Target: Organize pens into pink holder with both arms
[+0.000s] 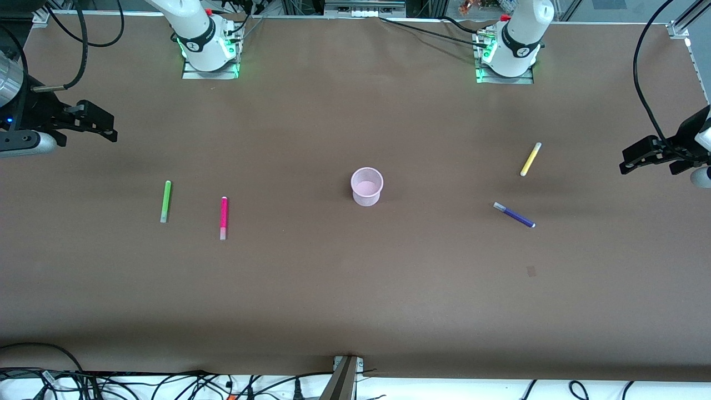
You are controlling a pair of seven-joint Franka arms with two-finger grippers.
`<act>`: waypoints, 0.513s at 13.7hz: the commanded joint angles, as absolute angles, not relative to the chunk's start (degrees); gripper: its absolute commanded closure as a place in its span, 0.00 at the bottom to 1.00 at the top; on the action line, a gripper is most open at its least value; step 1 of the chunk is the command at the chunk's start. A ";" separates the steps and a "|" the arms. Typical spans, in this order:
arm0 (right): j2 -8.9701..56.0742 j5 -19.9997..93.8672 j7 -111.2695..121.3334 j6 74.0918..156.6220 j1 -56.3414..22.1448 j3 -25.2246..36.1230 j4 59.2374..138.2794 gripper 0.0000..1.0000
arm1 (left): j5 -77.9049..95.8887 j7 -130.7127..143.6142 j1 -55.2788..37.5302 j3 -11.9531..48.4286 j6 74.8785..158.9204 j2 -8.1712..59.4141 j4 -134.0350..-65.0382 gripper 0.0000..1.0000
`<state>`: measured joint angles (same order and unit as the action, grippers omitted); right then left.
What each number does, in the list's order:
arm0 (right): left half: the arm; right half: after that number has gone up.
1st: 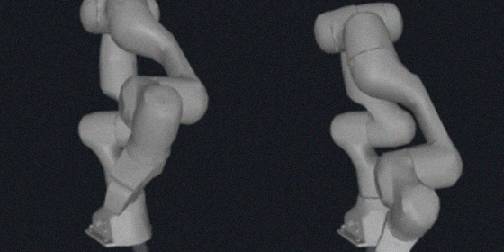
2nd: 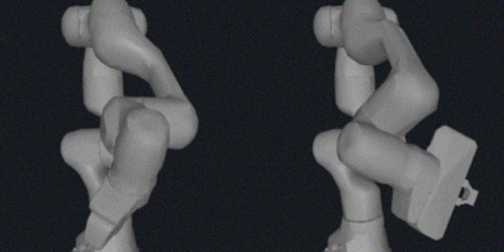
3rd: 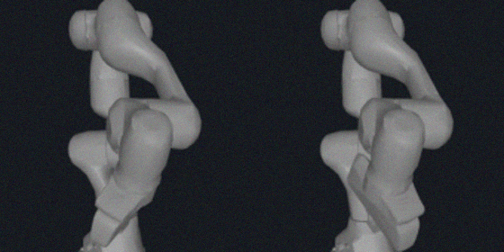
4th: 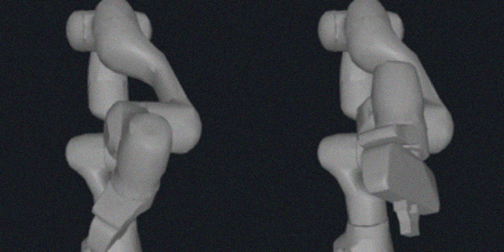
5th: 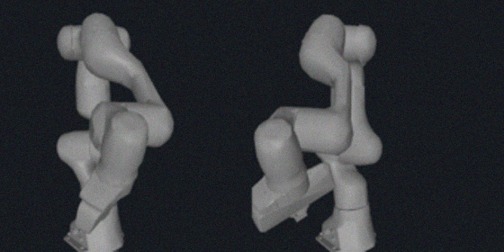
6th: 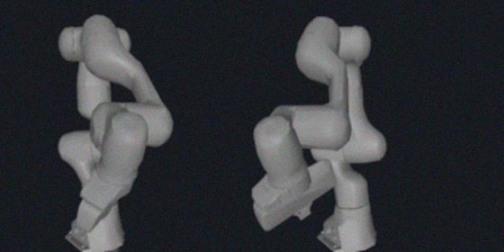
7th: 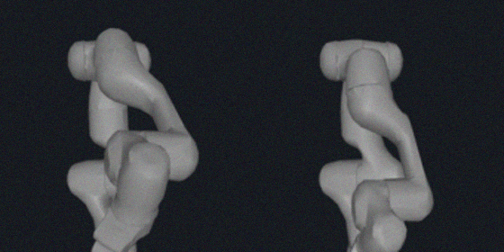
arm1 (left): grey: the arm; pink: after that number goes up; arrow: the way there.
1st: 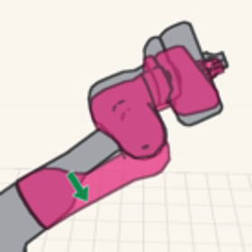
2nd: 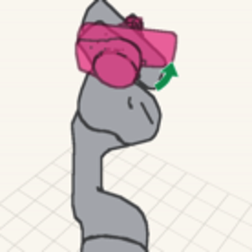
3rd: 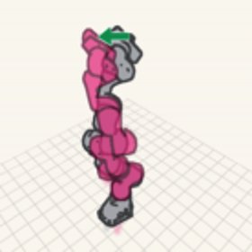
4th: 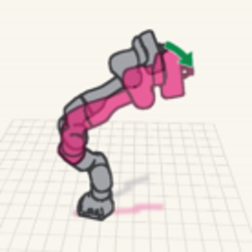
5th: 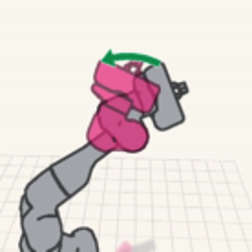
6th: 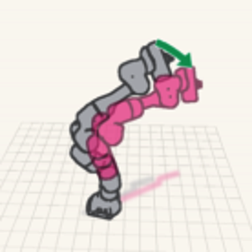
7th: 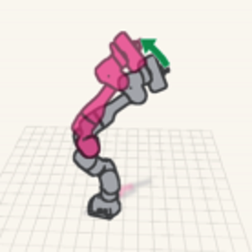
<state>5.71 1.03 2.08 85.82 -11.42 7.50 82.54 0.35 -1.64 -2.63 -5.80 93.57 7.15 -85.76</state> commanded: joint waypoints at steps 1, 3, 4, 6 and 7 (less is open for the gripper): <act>5.89 1.76 1.49 85.08 -11.60 7.73 81.39 0.00 | 1.06 -2.37 -2.20 -5.54 92.55 7.21 -84.73 0.00; 5.89 1.76 1.49 85.08 -11.60 7.73 81.39 0.00 | 1.23 -2.20 -2.11 -5.71 92.55 7.21 -84.73 0.00; 5.89 1.76 1.49 85.08 -11.60 7.73 81.39 0.00 | 1.23 -2.28 -2.11 -5.54 92.55 7.21 -84.73 0.00; 5.89 1.76 1.58 85.08 -11.60 7.73 81.39 0.00 | 1.23 -2.11 -2.20 -5.54 92.55 7.29 -84.73 0.00; 5.89 1.76 1.58 85.08 -11.60 7.73 81.39 0.00 | 1.14 -2.11 -2.20 -5.54 92.55 7.38 -84.73 0.00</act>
